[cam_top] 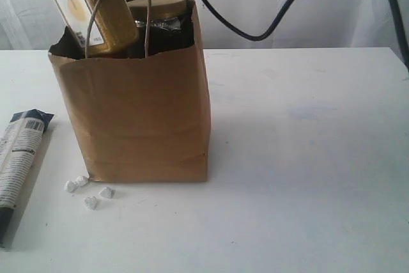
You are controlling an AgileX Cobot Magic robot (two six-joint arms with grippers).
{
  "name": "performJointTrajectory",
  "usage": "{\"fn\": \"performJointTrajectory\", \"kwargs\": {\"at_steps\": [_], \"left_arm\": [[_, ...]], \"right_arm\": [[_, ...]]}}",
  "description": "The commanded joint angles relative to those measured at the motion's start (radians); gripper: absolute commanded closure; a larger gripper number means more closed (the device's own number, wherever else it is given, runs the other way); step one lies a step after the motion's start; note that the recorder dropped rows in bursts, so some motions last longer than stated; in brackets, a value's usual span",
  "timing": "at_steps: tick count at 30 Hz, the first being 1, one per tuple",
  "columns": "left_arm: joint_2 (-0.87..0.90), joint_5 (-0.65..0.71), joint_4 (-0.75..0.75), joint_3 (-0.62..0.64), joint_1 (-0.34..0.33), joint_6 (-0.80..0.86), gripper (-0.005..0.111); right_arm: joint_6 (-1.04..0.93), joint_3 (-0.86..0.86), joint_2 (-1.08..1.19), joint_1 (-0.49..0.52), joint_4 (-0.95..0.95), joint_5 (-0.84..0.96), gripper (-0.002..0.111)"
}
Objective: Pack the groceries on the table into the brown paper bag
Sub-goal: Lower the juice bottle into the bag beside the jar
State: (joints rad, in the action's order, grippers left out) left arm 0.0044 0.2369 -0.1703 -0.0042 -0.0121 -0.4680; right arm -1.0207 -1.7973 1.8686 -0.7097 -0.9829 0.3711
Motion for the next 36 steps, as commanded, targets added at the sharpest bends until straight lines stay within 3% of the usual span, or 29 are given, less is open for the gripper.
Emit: {"fn": "performJointTrajectory", "kwargs": {"at_steps": [1, 10, 20, 32, 36], "left_arm": [[-0.004, -0.001, 0.001, 0.004, 0.005, 0.001, 0.107], [-0.004, -0.001, 0.001, 0.004, 0.005, 0.001, 0.107], [-0.004, -0.001, 0.001, 0.004, 0.005, 0.001, 0.107], [-0.004, -0.001, 0.001, 0.004, 0.005, 0.001, 0.107], [-0.004, -0.001, 0.001, 0.004, 0.005, 0.001, 0.107]], "right_arm": [[0.013, -0.017, -0.023, 0.002, 0.078, -0.017, 0.108], [0.091, -0.017, -0.023, 0.002, 0.286, 0.073, 0.087], [0.24, -0.017, -0.023, 0.002, 0.509, 0.172, 0.086], [0.242, -0.017, 0.005, 0.002, 0.541, 0.23, 0.055], [0.244, -0.017, 0.026, 0.002, 0.543, 0.247, 0.053]]}}
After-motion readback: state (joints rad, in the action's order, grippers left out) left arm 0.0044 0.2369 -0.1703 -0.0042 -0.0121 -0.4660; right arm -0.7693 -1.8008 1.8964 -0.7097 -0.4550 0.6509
